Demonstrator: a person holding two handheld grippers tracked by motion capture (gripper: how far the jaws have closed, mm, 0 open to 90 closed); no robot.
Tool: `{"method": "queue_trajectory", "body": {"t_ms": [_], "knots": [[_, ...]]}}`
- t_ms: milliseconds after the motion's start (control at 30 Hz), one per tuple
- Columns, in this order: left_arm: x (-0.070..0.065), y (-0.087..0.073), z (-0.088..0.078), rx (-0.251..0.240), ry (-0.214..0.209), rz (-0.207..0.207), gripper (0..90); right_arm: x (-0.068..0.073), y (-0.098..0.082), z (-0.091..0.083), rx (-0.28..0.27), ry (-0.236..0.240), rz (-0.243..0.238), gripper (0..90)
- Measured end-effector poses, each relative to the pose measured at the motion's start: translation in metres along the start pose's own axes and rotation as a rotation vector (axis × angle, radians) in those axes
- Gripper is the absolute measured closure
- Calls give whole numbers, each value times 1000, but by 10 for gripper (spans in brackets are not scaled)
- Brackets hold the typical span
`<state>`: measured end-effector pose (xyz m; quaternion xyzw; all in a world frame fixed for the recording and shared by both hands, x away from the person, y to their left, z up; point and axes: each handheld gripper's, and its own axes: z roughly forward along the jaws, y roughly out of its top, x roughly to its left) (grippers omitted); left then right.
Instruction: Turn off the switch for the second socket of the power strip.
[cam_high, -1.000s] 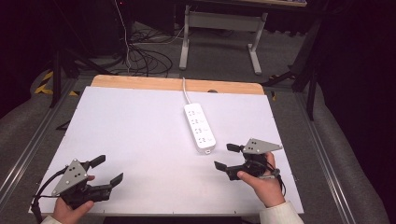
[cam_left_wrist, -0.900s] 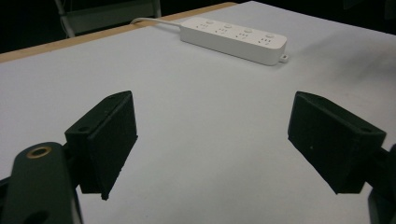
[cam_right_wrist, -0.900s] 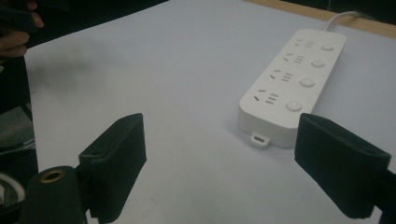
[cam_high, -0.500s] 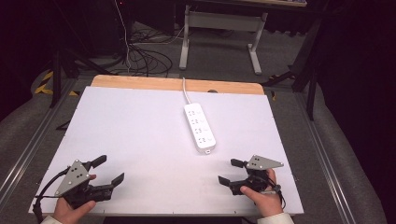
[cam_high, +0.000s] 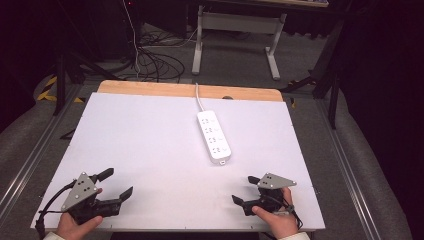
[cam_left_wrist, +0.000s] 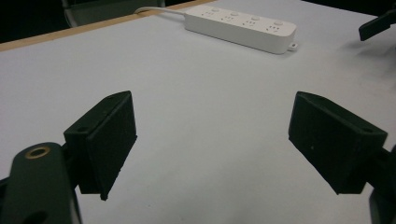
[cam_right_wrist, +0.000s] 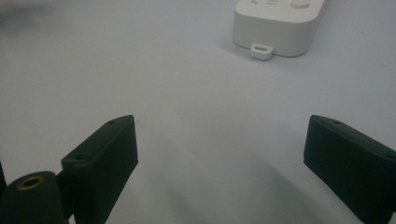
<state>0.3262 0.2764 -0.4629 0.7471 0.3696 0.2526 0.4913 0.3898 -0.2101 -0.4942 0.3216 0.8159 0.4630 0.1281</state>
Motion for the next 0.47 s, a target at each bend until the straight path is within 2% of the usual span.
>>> {"method": "queue_trajectory", "body": {"t_ms": [33,100,267,400,467], "knots": [[1,0,0,2,4,10,160,0,1,-1,-12,-5,-1,109],[2,0,2,9,0,2,159,-1,1,-3,-36,-18,-3,112],[4,-1,4,12,13,33,158,-5,3,-8,-81,-34,-2,127],[4,-1,5,13,7,22,157,-6,4,-9,-60,-37,-5,133],[5,-1,5,3,-11,0,155,-6,4,-9,-43,-38,-4,133]]}}
